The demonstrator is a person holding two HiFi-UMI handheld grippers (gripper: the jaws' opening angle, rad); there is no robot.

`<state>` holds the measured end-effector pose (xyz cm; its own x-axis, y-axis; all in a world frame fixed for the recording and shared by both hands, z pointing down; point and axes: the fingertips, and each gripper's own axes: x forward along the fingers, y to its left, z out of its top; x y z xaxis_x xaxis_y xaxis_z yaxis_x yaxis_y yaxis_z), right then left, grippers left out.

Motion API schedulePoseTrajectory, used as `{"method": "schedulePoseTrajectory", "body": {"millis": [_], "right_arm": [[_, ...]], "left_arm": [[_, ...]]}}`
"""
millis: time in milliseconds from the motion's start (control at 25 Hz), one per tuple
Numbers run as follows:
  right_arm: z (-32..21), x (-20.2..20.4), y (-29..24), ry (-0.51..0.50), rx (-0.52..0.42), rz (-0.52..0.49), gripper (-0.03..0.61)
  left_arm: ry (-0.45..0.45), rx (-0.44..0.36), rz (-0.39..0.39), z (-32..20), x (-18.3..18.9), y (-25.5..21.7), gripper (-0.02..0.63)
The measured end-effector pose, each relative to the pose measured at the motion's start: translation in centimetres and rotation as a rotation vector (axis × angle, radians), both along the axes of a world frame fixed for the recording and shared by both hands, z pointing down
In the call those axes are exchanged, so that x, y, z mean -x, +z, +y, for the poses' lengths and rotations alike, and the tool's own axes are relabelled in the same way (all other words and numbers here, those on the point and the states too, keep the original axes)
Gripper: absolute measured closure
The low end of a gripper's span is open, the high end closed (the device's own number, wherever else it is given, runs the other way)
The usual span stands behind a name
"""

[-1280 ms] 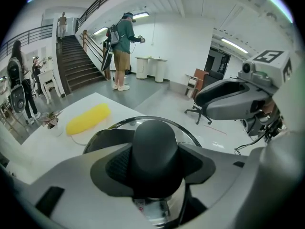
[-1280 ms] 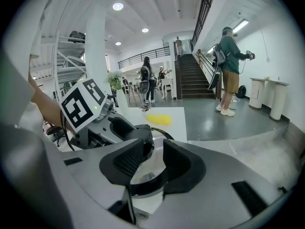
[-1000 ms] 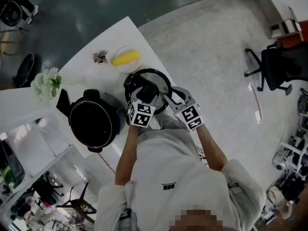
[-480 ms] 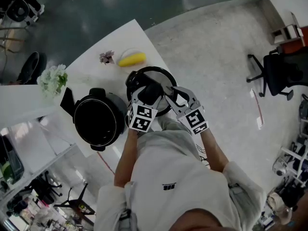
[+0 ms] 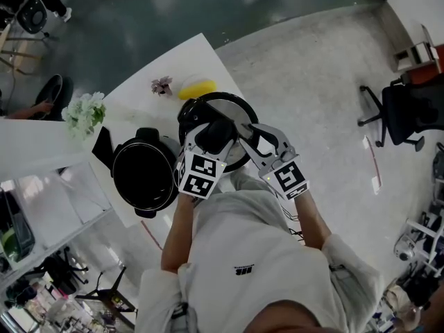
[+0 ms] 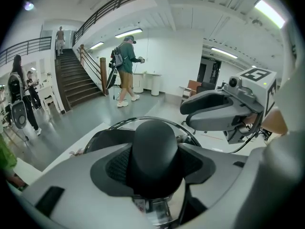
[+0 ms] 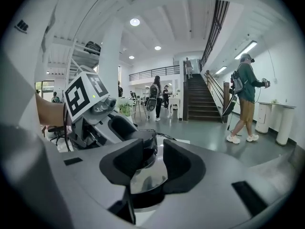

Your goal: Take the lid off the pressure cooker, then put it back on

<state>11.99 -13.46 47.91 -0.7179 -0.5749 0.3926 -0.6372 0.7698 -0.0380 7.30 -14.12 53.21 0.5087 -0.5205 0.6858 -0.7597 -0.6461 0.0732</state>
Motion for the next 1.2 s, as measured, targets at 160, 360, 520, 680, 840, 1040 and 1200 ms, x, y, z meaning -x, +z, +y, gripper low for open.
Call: {"method": "schedulePoseTrajectory", "body": {"millis": [160,360,520,680,840,1040,1200], "right_arm": [[-0.1,0.9,-1.9,-0.029,-0.038,-0.020,0.445],[0.0,2.3,-4.8,-0.080,-0.132,-0.066,0.444],[0.3,3.4,-7.0,-0.104,-0.168,-0.102,0.445],[0.7,5.0,-8.0,-0.141,-0.181,-0.115,0.445],[1.3,7.3,-8.3,-0.185,-0.189,-0.119,0.445],[2.3,10.4,-8.3,-0.238,-0.181,-0.116,0.445],[3.2,13.1,-8.1,-0.269,-0.176,-0.115,0.445]], "left_arm": [[-0.002,-0.014,0.009,0.0,0.9,-2.3,0.327],[-0.004,-0.044,-0.004,0.3,2.2,-5.3,0.327],[-0.018,-0.052,-0.013,0.9,3.5,-7.1,0.327],[-0.049,-0.056,-0.005,1.7,5.5,-8.3,0.327],[-0.079,-0.057,-0.008,2.6,8.0,-9.3,0.327],[-0.119,-0.042,-0.016,3.8,11.4,-9.4,0.327],[-0.139,-0.021,-0.023,5.1,14.2,-8.7,0.327]]}}
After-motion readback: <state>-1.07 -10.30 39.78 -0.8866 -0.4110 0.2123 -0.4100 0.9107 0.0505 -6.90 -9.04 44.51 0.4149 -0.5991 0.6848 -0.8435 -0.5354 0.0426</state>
